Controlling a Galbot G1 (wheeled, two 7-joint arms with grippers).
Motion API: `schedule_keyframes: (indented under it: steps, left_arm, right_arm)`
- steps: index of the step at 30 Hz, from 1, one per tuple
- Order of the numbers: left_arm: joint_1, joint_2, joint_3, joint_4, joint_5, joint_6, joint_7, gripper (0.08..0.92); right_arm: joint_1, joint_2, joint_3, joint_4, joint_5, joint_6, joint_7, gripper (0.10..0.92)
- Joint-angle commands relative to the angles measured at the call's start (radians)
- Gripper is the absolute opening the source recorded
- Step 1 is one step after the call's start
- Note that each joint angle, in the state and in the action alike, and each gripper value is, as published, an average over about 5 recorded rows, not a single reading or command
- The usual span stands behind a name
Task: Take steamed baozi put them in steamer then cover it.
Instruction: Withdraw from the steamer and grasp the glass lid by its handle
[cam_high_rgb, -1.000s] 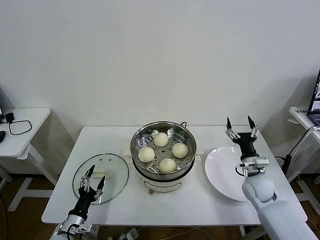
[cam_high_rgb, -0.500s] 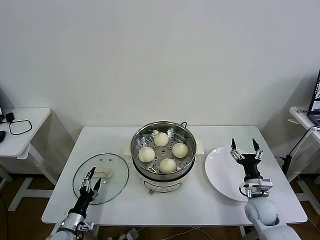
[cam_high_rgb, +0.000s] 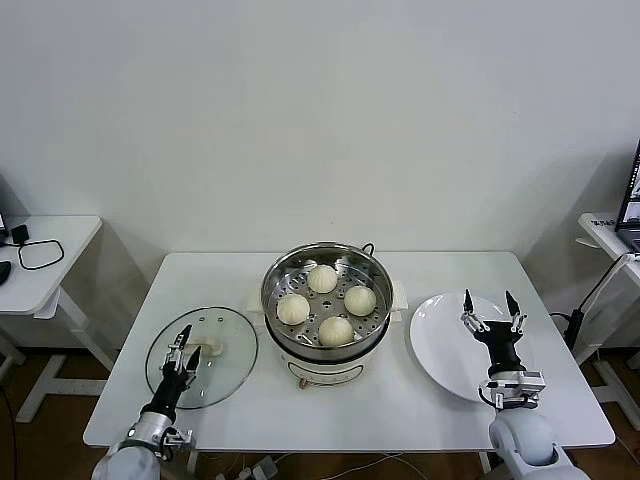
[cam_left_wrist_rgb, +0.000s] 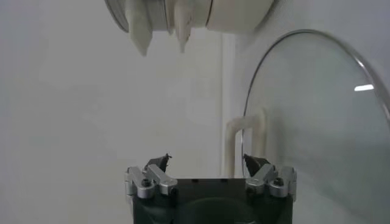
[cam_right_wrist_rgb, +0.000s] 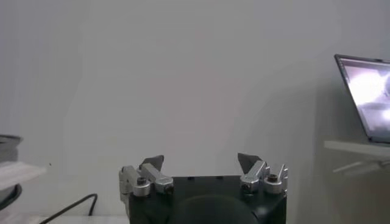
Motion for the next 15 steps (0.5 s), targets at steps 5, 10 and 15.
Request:
schedule_keyframes:
  steps: [5,10,15]
  left_arm:
    - [-0.063,-0.005,0.022,0.034,-0.019,0.025,0.016,0.823]
    - [-0.082,-0.008,0.029,0.046,-0.022,0.019,0.017,0.823]
    - [-0.092,-0.012,0.033,0.054,-0.026,0.016,0.019,0.823]
  right_arm:
    - [-0.018,0.027,0.01,-0.005,-0.008,0.003,-0.008,0.823]
    - [-0.025,0.033,0.012,-0.004,-0.013,0.004,-0.011,0.823]
    - [-0.027,0.036,0.014,-0.002,-0.017,0.003,-0.011,0.823]
